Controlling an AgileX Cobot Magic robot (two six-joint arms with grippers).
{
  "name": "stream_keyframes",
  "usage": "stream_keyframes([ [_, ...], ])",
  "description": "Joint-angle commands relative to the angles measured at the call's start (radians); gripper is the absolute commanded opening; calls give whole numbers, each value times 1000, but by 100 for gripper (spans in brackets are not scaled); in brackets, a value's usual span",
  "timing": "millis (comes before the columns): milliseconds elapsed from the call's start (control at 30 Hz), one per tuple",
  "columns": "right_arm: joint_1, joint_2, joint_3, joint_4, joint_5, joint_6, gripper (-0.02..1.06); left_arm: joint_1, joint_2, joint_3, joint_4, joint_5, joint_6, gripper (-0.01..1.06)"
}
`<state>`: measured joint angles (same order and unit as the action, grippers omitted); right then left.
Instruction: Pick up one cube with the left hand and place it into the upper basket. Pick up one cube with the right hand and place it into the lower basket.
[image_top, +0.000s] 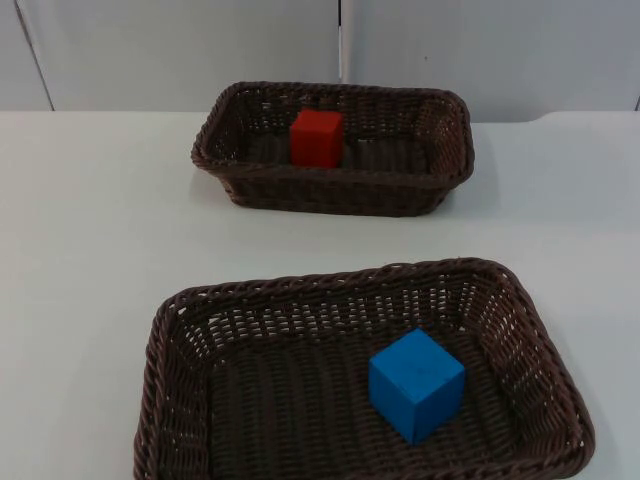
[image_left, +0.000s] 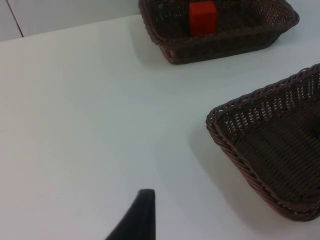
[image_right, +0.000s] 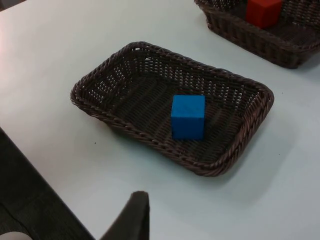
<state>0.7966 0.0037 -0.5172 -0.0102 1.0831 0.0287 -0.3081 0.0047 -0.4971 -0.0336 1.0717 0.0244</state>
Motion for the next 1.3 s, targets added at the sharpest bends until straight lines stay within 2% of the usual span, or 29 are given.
stream_keyframes([
  [0,5,-4,3,-5,-4,0,103,-5,-5,3,-2,3,-3,105],
  [33,5,-4,3,-5,-4,0,105,-5,-5,3,-2,3,-3,105],
  [1100,5,-4,3,-5,-4,15,105,-5,-5,3,-2,3,-3,105],
  [1267,5,-4,3,-5,-4,15,105,31,-5,3,-2,3,-3,105],
])
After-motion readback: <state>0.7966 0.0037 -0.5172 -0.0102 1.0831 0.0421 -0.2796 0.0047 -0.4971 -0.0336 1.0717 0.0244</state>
